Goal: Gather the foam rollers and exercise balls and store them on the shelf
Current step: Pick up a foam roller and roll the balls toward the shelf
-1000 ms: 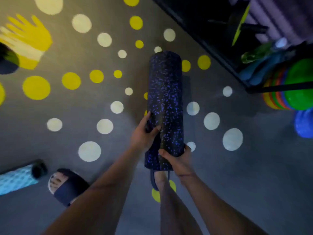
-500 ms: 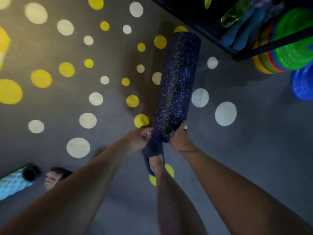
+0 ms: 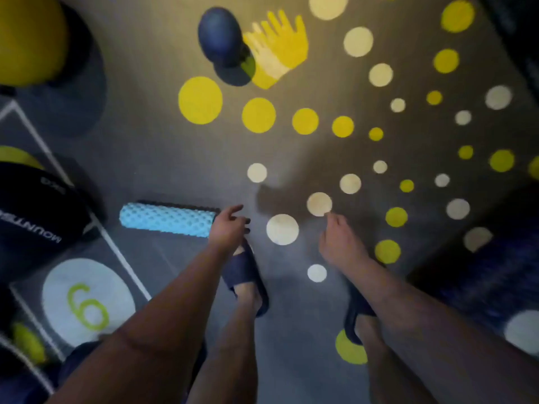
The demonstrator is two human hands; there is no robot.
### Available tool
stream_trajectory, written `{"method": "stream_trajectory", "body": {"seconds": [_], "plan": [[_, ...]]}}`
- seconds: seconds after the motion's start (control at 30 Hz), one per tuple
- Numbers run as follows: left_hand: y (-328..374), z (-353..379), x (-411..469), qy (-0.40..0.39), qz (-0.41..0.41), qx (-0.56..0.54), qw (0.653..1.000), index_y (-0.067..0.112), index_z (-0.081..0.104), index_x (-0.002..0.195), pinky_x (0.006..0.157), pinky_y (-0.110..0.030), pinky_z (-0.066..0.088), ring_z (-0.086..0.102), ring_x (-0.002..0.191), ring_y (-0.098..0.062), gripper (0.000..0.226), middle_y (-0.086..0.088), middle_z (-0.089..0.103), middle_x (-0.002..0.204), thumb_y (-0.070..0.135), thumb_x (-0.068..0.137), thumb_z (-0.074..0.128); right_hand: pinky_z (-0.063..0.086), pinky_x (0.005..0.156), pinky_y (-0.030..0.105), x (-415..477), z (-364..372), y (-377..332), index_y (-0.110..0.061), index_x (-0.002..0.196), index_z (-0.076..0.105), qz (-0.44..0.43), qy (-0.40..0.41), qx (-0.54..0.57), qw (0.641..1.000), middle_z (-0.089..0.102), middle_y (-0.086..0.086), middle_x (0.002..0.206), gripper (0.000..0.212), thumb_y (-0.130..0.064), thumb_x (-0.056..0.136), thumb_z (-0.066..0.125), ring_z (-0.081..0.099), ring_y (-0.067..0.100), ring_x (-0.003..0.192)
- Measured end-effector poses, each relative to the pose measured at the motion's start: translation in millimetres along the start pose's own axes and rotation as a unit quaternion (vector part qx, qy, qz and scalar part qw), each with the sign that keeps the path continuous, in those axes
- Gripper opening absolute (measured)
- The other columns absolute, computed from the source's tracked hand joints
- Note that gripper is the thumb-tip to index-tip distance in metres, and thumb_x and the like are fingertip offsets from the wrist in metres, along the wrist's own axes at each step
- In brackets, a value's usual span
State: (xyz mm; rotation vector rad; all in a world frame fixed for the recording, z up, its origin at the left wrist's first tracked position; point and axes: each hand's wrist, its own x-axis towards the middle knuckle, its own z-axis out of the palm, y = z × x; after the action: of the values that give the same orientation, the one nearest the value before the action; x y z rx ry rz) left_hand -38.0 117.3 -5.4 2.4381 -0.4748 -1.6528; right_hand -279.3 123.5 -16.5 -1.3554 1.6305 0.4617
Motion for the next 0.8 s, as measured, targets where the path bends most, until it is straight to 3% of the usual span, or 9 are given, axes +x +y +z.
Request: {"method": "stream_trajectory", "body": {"seconds": [0.07, 0.13, 0.27, 0.33, 0.43, 0.53, 0.67, 0.73, 0.8], "plan": [[-21, -33, 27, 0.08, -0.012, -0.002, 0.997, 0.02, 0.061, 0.132, 0.088, -0.043, 0.058, 0.069, 0.097, -0.032, 0.047, -0.012, 0.071, 0.113, 0.029, 0.086, 0.058, 0.043, 0.103, 0.045, 30, 14, -53, -0.006, 0.143, 0.04, -0.04, -0.023, -0.025, 0.999, 0.043, 0.018, 0.145, 0.045, -0.019, 0.1, 0.049, 0.051, 0.039, 0.13], [-44, -61, 59, 0.165, -0.042, -0.013, 0.985, 0.016, 0.052, 0.14, 0.102, -0.048, 0.051, 0.063, 0.116, -0.035, 0.057, -0.014, 0.065, 0.127, 0.037, 0.088, 0.062, 0.041, 0.105, 0.046, 63, 34, -100, -0.007, 0.144, 0.039, -0.069, -0.042, -0.044, 0.996, 0.042, 0.016, 0.148, 0.045, -0.021, 0.102, 0.046, 0.049, 0.039, 0.133], [-92, -97, 130, 0.267, -0.134, -0.087, 0.95, 0.006, 0.021, 0.155, 0.112, -0.048, 0.04, 0.042, 0.139, -0.04, 0.098, -0.024, 0.035, 0.155, 0.051, 0.085, 0.074, 0.042, 0.105, 0.048, 129, 90, -158, -0.003, 0.14, 0.04, -0.135, -0.06, -0.071, 0.986, 0.044, 0.019, 0.144, 0.043, -0.022, 0.102, 0.047, 0.048, 0.041, 0.132], [-115, -94, 167, 0.256, -0.161, -0.137, 0.943, 0.003, 0.014, 0.157, 0.113, -0.049, 0.041, 0.041, 0.141, -0.038, 0.122, -0.022, 0.034, 0.157, 0.06, 0.072, 0.082, 0.042, 0.107, 0.047, 153, 115, -165, -0.002, 0.14, 0.041, -0.141, -0.064, -0.068, 0.986, 0.045, 0.021, 0.144, 0.044, -0.022, 0.101, 0.047, 0.047, 0.04, 0.133], [-137, -82, 199, 0.206, -0.169, -0.318, 0.91, 0.012, 0.021, 0.151, 0.093, -0.051, 0.057, 0.062, 0.116, -0.031, 0.133, -0.01, 0.056, 0.139, 0.057, 0.05, 0.095, 0.037, 0.111, 0.042, 159, 140, -160, -0.004, 0.146, 0.039, -0.116, -0.079, -0.055, 0.989, 0.046, 0.018, 0.148, 0.051, -0.023, 0.1, 0.05, 0.044, 0.035, 0.138], [-122, -69, 188, 0.193, -0.177, -0.412, 0.872, 0.013, 0.032, 0.137, 0.085, -0.055, 0.06, 0.069, 0.102, -0.031, 0.117, -0.012, 0.063, 0.125, 0.042, 0.043, 0.096, 0.036, 0.111, 0.039, 128, 128, -132, -0.005, 0.148, 0.038, -0.064, -0.095, -0.054, 0.992, 0.047, 0.017, 0.149, 0.053, -0.023, 0.101, 0.053, 0.045, 0.035, 0.137], [-71, -70, 101, 0.114, -0.176, -0.453, 0.867, 0.009, 0.049, 0.123, 0.073, -0.052, 0.063, 0.075, 0.089, -0.028, 0.072, -0.015, 0.071, 0.113, 0.02, 0.068, 0.093, 0.04, 0.108, 0.042, 68, 57, -107, -0.004, 0.144, 0.039, -0.009, -0.107, -0.12, 0.987, 0.047, 0.017, 0.144, 0.049, -0.024, 0.101, 0.051, 0.046, 0.036, 0.135], [-39, -84, 60, 0.033, -0.159, -0.453, 0.876, 0.015, 0.051, 0.126, 0.067, -0.046, 0.061, 0.077, 0.077, -0.024, 0.067, -0.014, 0.073, 0.111, 0.016, 0.071, 0.091, 0.041, 0.107, 0.043, 51, 8, -121, -0.005, 0.142, 0.041, 0.015, -0.102, -0.13, 0.986, 0.048, 0.017, 0.142, 0.047, -0.025, 0.101, 0.053, 0.047, 0.037, 0.134], [-4, -101, 33, 0.003, -0.119, -0.455, 0.883, 0.02, 0.044, 0.129, 0.067, -0.045, 0.062, 0.076, 0.086, -0.026, 0.076, -0.012, 0.069, 0.117, 0.008, 0.071, 0.09, 0.04, 0.109, 0.042, 48, -39, -145, -0.006, 0.145, 0.038, 0.009, -0.085, -0.151, 0.985, 0.045, 0.017, 0.147, 0.052, -0.025, 0.1, 0.055, 0.046, 0.035, 0.136]]}}
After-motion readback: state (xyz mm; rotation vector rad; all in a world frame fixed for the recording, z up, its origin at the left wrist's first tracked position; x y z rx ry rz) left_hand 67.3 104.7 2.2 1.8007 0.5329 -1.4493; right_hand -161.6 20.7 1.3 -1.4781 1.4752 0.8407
